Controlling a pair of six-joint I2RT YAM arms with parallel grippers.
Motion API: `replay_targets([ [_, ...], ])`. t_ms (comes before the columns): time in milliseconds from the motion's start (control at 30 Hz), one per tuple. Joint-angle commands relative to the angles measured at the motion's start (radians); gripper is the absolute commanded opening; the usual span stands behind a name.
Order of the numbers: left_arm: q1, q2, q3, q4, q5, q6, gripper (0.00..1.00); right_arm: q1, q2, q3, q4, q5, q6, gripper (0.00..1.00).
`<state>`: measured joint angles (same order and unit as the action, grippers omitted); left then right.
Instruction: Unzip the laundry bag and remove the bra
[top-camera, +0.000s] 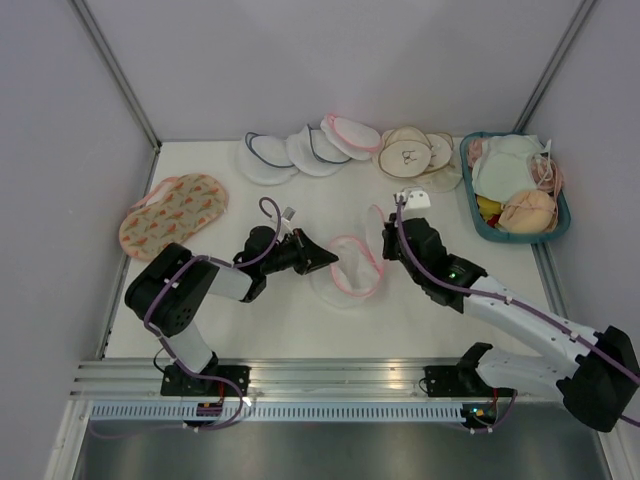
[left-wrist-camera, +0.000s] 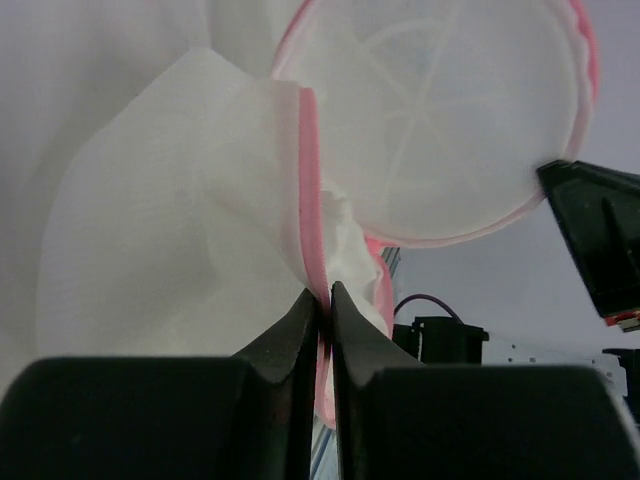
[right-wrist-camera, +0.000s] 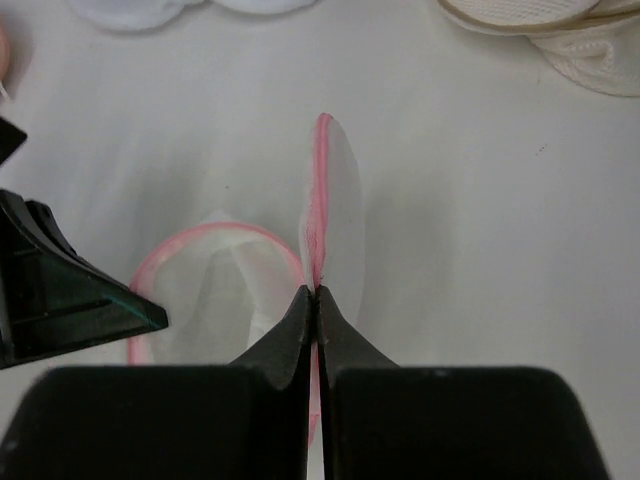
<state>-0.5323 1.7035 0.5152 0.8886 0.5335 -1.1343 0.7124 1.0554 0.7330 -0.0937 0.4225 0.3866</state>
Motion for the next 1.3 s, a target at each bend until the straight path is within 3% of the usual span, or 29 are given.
replay_targets([
  [0,0.003,-0.015,0.022,0.151,0.062,-0.061,0.14,0.120,0.105,0.081,-0.138,0.071,-0.135,0.01],
  [233,0.011,-0.025,-0.009,0.092,0.033,-0.067,0.13,0.324,0.316,0.198,-0.146,0.076,-0.222,0.00],
  [300,0.017,-0.034,-0.035,0.084,0.013,-0.076,0.17,0.355,0.350,0.209,-0.146,0.071,-0.238,0.00],
  [333,0.020,-0.051,-0.044,0.079,0.005,-0.081,0.24,0.366,0.362,0.223,-0.152,0.084,-0.241,0.01],
  [367,0.025,-0.064,-0.053,0.073,-0.003,-0.082,0.47,0.377,0.380,0.227,-0.156,0.088,-0.244,0.00],
  [400,0.026,-0.077,-0.073,0.056,-0.029,-0.085,0.56,0.392,0.387,0.229,-0.156,0.090,-0.249,0.00],
  [433,0.028,-0.115,-0.084,0.043,-0.044,-0.084,0.77,0.395,0.391,0.229,-0.153,0.096,-0.249,0.00],
  [567,0.029,-0.233,-0.132,-0.054,-0.127,-0.074,0.99,0.400,0.379,0.218,-0.138,0.108,-0.249,0.01],
  [867,0.029,-0.355,-0.167,-0.172,-0.222,-0.076,0.99,0.407,0.344,0.183,-0.097,0.018,-0.279,0.00],
  [1033,0.029,-0.328,-0.155,-0.178,-0.207,-0.084,0.99,0.417,0.304,0.154,-0.035,-0.180,-0.305,0.02],
  [1067,0.029,-0.327,-0.156,-0.180,-0.207,-0.085,0.99,0.417,0.301,0.157,-0.046,-0.226,-0.308,0.17],
  [1167,0.029,-0.338,-0.162,-0.192,-0.216,-0.090,0.99,0.417,0.279,0.167,-0.052,-0.407,-0.295,0.51],
  [1233,0.029,-0.355,-0.168,-0.208,-0.230,-0.091,0.99,0.417,0.261,0.163,-0.052,-0.499,-0.282,0.63],
  [1267,0.029,-0.375,-0.173,-0.214,-0.236,-0.088,0.99,0.417,0.244,0.160,-0.054,-0.525,-0.282,0.75],
])
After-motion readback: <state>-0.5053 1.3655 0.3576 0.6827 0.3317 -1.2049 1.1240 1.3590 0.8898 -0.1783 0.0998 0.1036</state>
